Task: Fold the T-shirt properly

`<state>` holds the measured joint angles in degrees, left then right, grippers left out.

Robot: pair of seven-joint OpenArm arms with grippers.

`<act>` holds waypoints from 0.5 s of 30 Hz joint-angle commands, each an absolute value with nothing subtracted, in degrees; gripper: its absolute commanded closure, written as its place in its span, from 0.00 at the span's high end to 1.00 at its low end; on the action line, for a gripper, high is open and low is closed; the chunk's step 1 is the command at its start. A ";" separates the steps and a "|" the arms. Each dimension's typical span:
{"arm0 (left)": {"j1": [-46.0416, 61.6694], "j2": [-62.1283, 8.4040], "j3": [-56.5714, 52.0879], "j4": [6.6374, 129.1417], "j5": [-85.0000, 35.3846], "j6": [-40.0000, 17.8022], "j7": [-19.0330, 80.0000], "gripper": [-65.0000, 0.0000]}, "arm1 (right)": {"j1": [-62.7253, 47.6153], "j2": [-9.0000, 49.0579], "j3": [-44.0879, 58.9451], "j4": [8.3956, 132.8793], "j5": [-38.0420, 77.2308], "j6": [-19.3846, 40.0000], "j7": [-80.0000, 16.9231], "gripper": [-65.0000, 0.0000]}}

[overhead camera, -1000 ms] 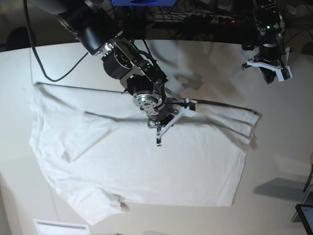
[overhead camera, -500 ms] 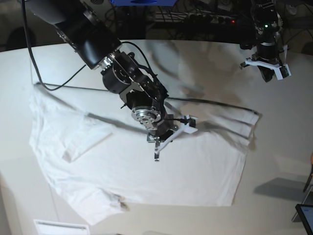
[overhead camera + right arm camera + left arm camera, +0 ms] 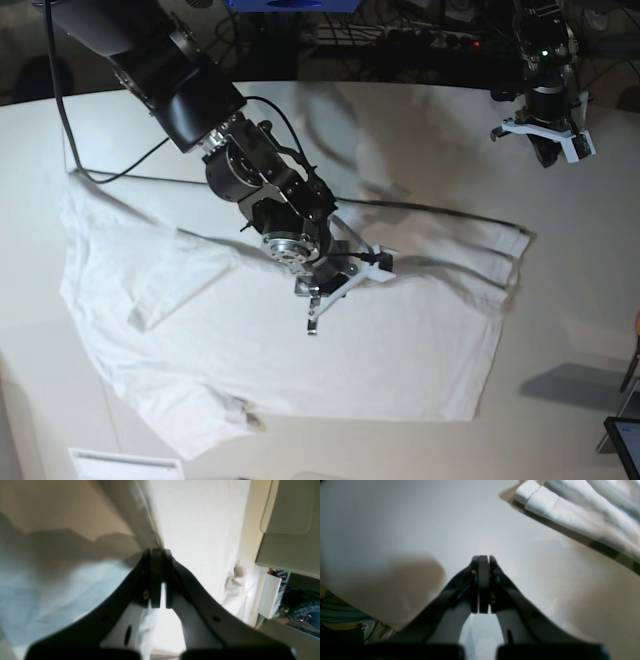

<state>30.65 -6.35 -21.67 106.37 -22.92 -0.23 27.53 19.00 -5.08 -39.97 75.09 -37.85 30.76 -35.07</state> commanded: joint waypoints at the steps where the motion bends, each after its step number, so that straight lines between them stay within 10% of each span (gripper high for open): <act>1: 30.81 -6.90 -22.02 107.47 -22.90 -0.13 26.07 0.00 | 20.79 -5.93 -39.78 75.30 -38.20 29.85 -33.19 0.01; 7: 30.90 -6.90 -21.58 109.05 -22.90 -0.13 26.07 0.00 | 21.58 -5.85 -39.69 72.66 -38.20 25.63 -31.08 0.05; 15: 30.64 -6.90 -21.32 112.04 -22.90 -0.22 26.07 0.00 | 22.73 -5.76 -39.69 72.84 -38.29 16.40 -27.21 0.43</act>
<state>30.61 -6.37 -21.10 110.80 -22.94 -0.23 27.55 20.43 -4.93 -39.99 71.46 -37.69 17.80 -28.86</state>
